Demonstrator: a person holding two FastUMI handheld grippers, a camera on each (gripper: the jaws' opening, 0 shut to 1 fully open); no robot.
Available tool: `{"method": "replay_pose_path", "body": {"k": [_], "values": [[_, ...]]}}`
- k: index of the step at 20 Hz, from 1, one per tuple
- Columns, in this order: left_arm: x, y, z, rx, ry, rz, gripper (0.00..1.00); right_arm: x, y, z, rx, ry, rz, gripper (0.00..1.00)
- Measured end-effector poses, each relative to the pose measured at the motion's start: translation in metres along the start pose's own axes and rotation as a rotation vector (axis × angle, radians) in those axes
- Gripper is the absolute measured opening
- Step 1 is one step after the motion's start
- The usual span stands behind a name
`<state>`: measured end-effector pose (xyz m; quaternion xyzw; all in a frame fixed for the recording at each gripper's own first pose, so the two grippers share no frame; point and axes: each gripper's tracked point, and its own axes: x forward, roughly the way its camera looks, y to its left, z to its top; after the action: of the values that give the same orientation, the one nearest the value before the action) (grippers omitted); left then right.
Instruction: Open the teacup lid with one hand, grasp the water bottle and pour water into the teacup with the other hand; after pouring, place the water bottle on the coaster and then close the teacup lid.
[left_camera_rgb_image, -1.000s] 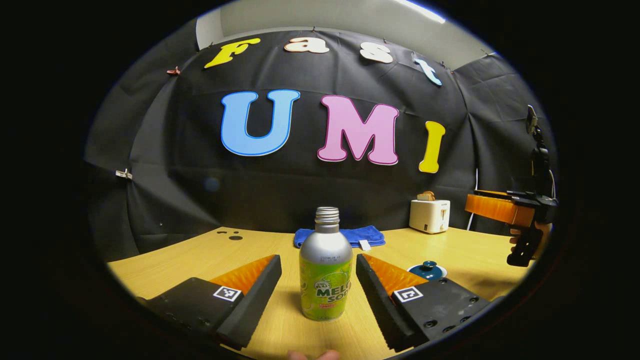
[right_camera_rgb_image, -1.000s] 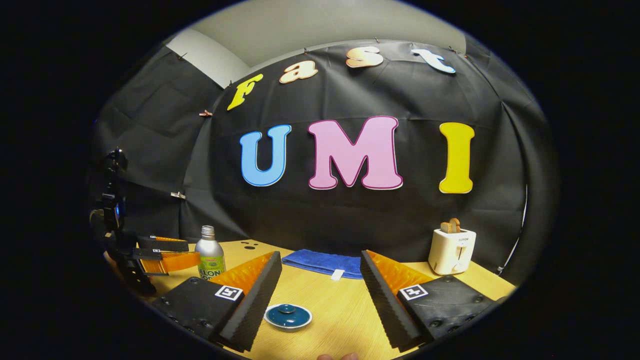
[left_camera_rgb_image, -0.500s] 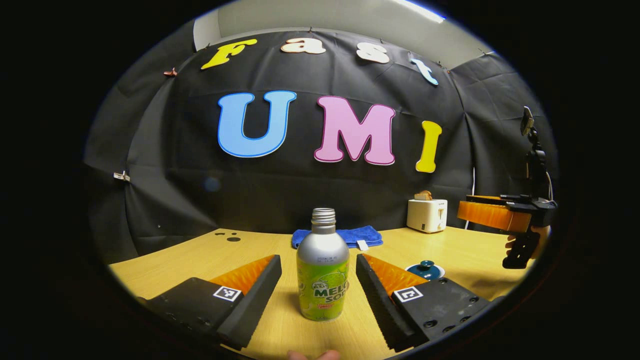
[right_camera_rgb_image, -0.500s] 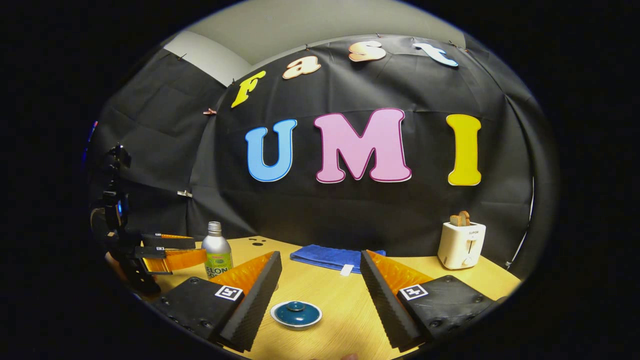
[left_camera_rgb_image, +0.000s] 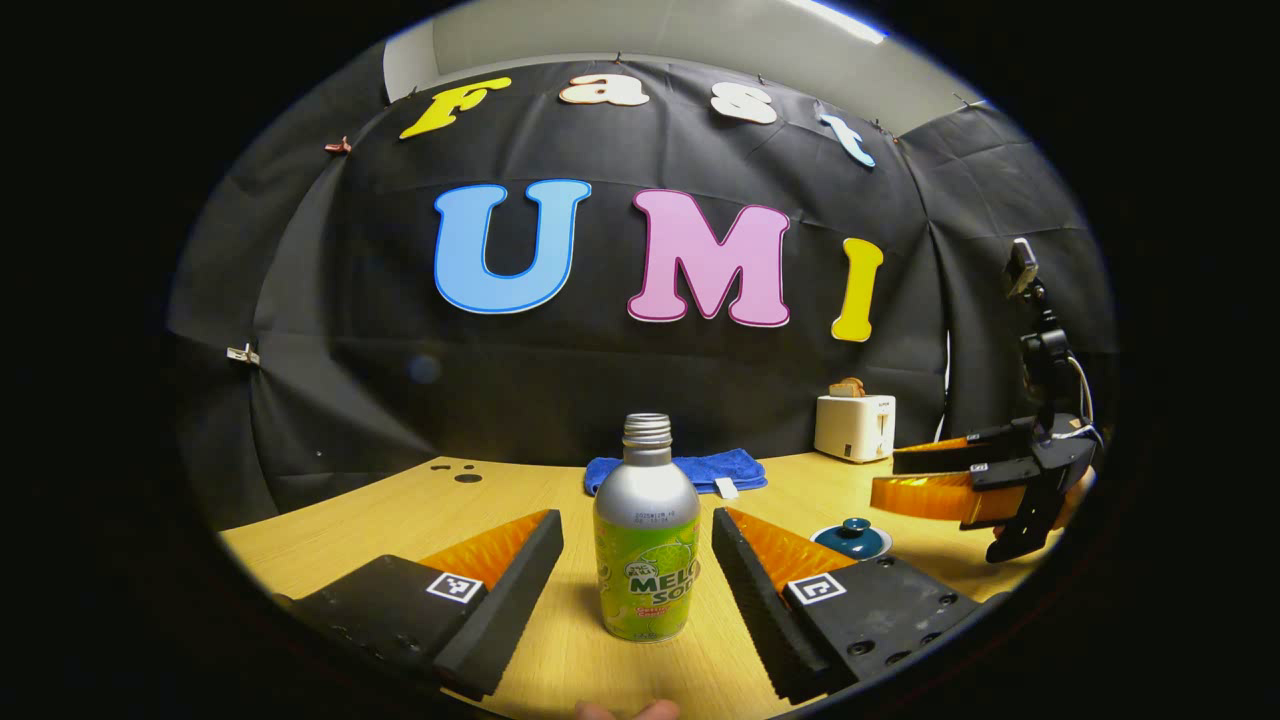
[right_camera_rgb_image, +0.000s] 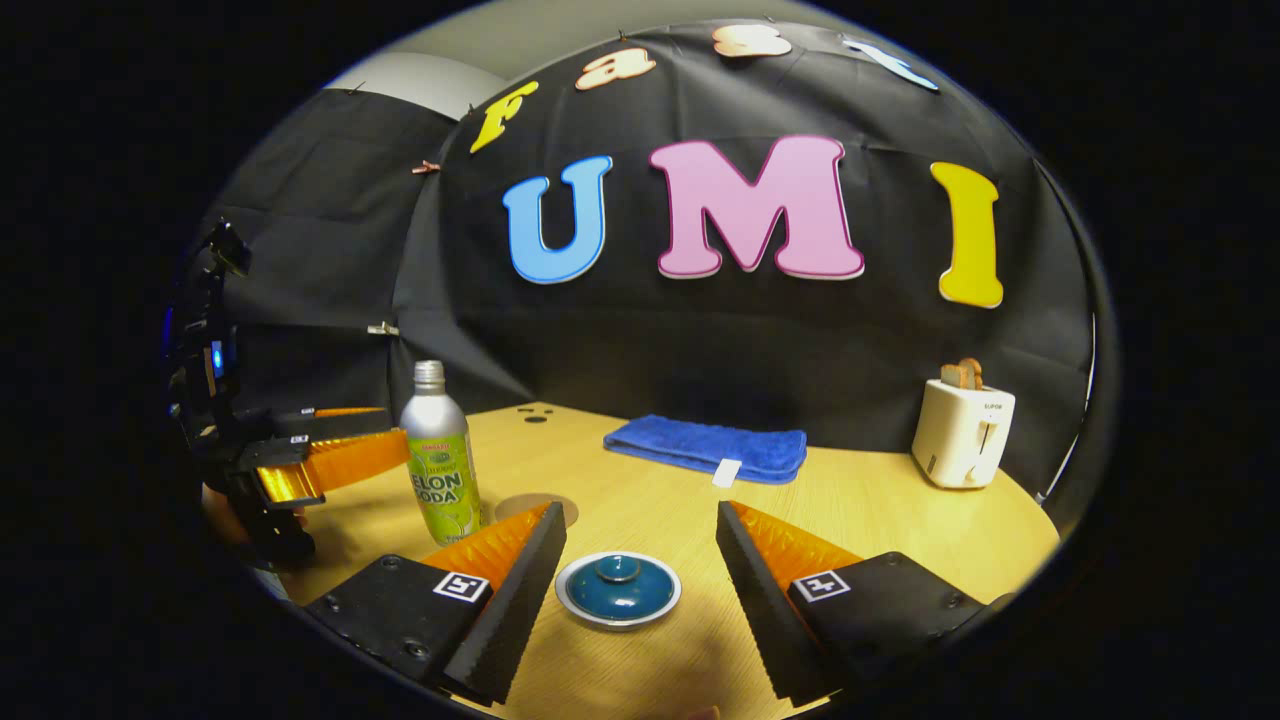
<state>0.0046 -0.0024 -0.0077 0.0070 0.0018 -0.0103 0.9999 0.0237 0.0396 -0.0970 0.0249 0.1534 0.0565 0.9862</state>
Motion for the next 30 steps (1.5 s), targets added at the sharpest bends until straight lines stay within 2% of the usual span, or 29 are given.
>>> {"method": "replay_pose_path", "body": {"k": [7, 8, 12, 14, 15, 17, 18, 20, 25, 30], "values": [[0.001, 0.0, -0.003, -0.001, 0.006, -0.002, 0.95, 0.024, 0.012, -0.036, 0.03, 0.141, 0.034, 0.89], [0.001, 0.0, -0.002, 0.001, 0.005, -0.003, 0.95, 0.026, 0.012, -0.039, 0.033, 0.152, 0.037, 0.81], [0.002, 0.0, -0.003, -0.003, 0.006, -0.003, 0.95, 0.028, 0.011, -0.042, 0.035, 0.165, 0.024, 0.71], [0.002, 0.001, -0.003, -0.002, 0.007, -0.002, 0.95, 0.028, 0.011, -0.042, 0.036, 0.162, 0.029, 0.6], [0.002, 0.001, -0.004, -0.001, 0.006, -0.001, 0.95, 0.027, 0.01, -0.039, 0.039, 0.155, 0.027, 0.59], [0.002, 0.001, -0.004, -0.003, 0.008, -0.001, 0.95, 0.029, 0.011, -0.04, 0.041, 0.155, 0.031, 0.39], [0.002, 0.0, -0.004, -0.004, 0.009, -0.001, 0.95, 0.029, 0.013, -0.039, 0.039, 0.156, 0.038, 0.33], [0.003, 0.0, -0.006, -0.005, 0.013, -0.004, 0.95, 0.028, 0.015, -0.038, 0.039, 0.152, 0.047, 0.3], [0.004, -0.001, -0.009, -0.011, 0.022, -0.01, 0.95, 0.025, 0.015, -0.03, 0.045, 0.126, 0.05, 0.3], [0.008, -0.007, -0.02, -0.014, 0.051, -0.02, 0.95, 0.004, 0.0, 0.012, 0.031, 0.009, 0.01, 0.3]]}}
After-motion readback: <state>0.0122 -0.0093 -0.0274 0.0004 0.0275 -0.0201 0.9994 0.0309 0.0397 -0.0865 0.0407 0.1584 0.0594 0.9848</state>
